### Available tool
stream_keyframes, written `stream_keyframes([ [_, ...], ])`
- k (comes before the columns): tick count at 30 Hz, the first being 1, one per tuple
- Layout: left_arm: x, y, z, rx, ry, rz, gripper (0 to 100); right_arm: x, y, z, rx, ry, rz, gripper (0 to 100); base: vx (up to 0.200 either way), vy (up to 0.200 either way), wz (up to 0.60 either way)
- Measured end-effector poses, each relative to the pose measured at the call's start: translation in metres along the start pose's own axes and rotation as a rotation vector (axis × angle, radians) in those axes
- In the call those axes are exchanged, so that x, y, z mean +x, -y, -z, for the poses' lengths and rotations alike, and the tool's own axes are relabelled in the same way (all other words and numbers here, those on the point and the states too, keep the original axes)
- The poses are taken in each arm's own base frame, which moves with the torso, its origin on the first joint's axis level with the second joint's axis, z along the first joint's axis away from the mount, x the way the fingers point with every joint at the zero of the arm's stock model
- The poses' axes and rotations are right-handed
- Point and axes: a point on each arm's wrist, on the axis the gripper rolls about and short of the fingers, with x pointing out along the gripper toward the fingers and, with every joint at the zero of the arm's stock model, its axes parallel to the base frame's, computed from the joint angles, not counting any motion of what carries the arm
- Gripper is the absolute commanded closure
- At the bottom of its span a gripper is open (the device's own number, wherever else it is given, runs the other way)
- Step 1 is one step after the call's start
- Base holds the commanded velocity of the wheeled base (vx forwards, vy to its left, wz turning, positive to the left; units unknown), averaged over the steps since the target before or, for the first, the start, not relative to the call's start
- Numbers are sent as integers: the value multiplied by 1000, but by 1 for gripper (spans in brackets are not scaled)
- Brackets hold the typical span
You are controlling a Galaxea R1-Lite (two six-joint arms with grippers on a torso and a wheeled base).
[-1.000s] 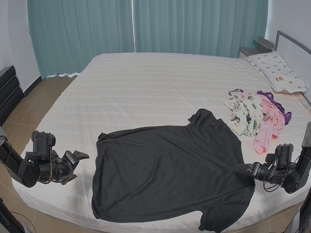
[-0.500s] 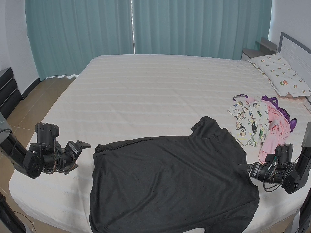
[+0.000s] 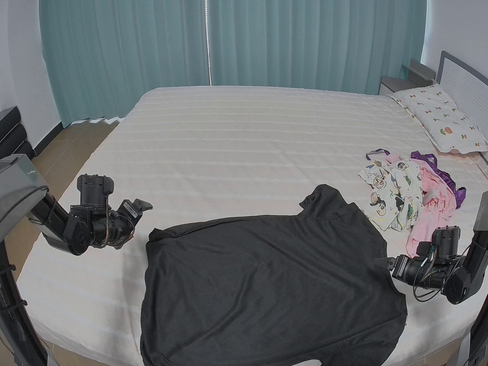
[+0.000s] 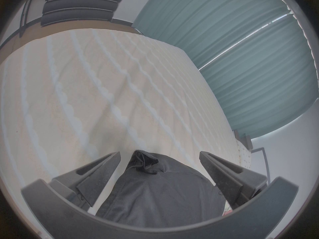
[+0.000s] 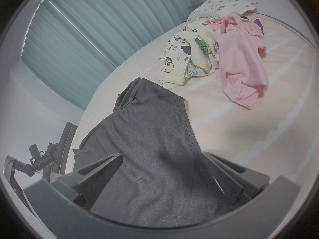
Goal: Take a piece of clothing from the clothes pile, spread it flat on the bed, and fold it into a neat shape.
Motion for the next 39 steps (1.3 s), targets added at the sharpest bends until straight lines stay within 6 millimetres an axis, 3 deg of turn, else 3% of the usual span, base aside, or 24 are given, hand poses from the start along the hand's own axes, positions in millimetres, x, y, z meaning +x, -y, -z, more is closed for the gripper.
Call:
stream_keyframes([
  [12,37,7,8,136,-18,7,0,0,0,0,-1,-1,0,0,0,0,0],
  [25,57,-2,17,300,-51,-16,0,1,1,1,-1,-6,2,0,0,0,0],
  [26,58,-3,18,309,-54,-18,100,1,1,1,-1,-6,2,0,0,0,0],
  [33,65,-4,22,343,-40,-47,100,1,1,1,-1,-7,2,0,0,0,0],
  [39,76,1,10,341,61,-89,100,1,2,2,1,-12,6,0,0,0,0],
])
